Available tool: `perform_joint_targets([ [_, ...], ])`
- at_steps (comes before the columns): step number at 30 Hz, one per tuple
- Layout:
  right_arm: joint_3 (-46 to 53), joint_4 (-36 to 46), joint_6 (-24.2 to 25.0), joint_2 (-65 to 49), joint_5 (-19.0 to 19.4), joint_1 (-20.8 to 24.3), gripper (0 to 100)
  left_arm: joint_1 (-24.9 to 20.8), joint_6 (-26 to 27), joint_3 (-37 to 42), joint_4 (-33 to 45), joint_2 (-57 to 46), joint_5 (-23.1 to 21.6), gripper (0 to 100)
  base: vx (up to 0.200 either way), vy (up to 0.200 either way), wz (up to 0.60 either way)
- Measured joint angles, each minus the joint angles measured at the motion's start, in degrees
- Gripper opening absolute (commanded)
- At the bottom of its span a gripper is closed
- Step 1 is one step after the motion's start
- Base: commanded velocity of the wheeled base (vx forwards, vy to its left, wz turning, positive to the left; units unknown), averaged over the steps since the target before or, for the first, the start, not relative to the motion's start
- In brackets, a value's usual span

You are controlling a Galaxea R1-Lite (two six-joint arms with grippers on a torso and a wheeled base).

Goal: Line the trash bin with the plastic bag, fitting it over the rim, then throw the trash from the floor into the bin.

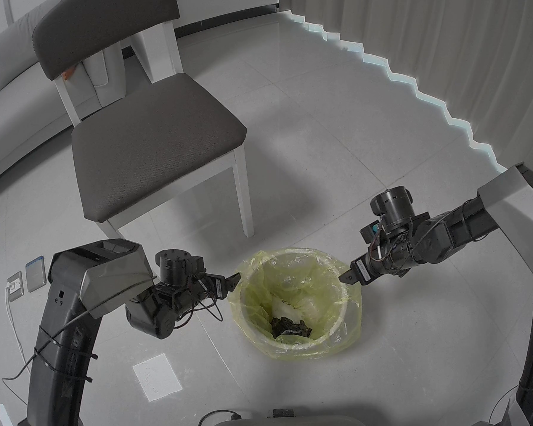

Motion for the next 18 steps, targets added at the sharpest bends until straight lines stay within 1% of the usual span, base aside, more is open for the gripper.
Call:
perform_joint_targets([
  [3,1.44,-0.06,-1.22,-0.76,0.01,-2.06,100,0.07,0.62,-4.74,5.47,1.24,0.24,100,0.000,0.000,0.00],
  [5,2.10,-0.12,-2.26,-0.72,0.01,-3.33,100,0.11,1.45,-6.88,7.16,1.88,0.30,100,0.000,0.000,0.00],
  [7,2.56,-0.12,-3.43,-0.22,0.01,-4.43,100,0.13,2.11,-8.66,7.73,2.45,0.38,100,0.000,0.000,0.00],
  [11,2.78,-0.23,-4.72,1.56,0.01,-5.86,100,0.22,2.29,-9.59,7.67,2.82,0.40,100,0.000,0.000,0.00],
  [18,1.21,-2.57,-4.79,6.00,0.09,-6.28,100,0.29,2.24,-9.13,7.14,2.51,0.44,100,0.000,0.000,0.00],
])
